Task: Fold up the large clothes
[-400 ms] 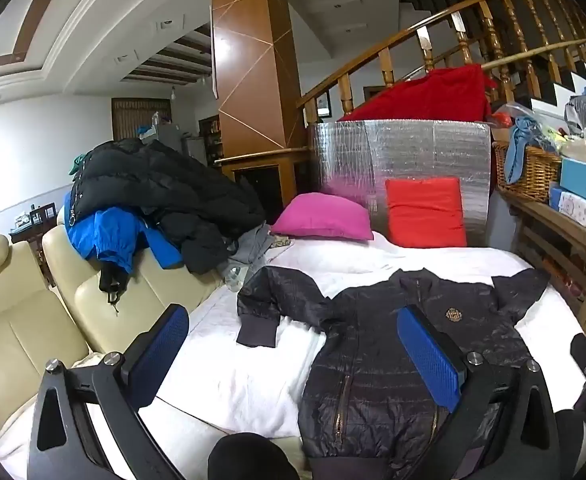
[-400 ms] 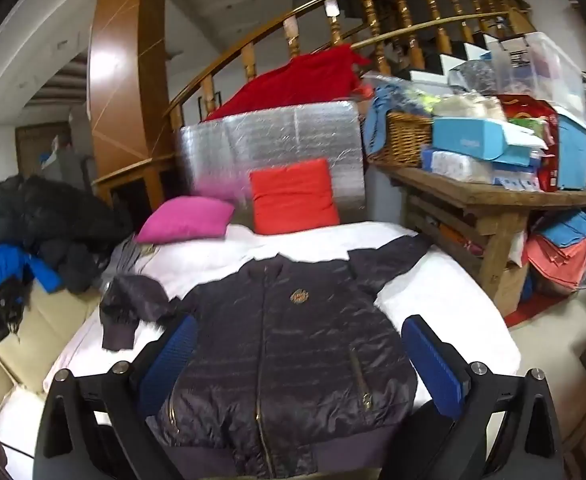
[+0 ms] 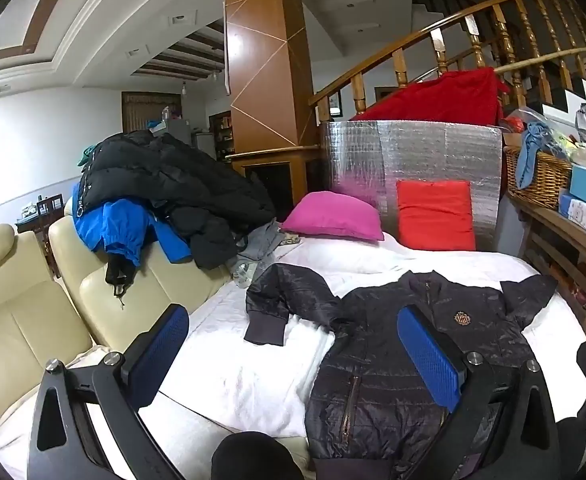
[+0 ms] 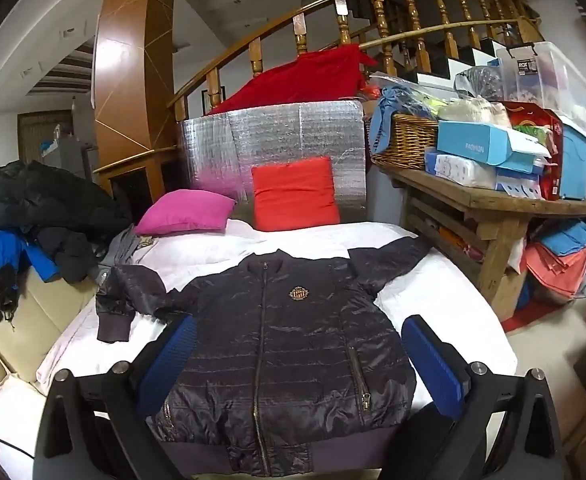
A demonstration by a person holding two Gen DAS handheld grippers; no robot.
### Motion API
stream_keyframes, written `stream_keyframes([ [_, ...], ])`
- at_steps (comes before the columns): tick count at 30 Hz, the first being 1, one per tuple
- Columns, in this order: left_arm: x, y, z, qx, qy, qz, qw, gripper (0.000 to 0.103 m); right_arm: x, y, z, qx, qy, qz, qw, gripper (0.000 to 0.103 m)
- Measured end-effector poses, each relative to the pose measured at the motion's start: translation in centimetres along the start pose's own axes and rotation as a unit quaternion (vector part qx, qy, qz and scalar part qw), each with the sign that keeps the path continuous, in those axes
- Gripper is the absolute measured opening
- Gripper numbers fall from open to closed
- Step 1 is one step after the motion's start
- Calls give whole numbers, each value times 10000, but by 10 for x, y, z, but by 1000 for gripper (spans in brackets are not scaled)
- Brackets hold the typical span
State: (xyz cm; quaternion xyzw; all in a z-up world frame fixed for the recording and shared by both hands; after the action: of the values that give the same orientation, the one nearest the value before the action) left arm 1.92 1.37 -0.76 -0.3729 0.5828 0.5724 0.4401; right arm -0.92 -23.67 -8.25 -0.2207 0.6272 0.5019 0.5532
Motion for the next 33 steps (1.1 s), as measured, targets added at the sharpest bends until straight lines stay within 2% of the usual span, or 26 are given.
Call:
stream_keyframes([
  [8,-1,5,6,-87,38,-98,9999,103,-3,-1,-7,37,-86,-27,10000,103],
  [33,5,-6,23,-209,194,57,9996,103,0,-8,2,9,24,85,10000,103],
])
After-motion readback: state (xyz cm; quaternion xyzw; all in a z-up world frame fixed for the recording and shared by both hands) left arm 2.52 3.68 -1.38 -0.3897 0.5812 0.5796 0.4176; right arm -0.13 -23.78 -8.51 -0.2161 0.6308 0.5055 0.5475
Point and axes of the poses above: each gripper's, at about its wrist camera, not at the fingertips, and y roughly against the way its jaws point, z to its left, x to its underside, the point moved 1 cm from there along -y, roughly the way its jaws point, and after that the axes turned 6 degrees about x, right-handed, at the moved point
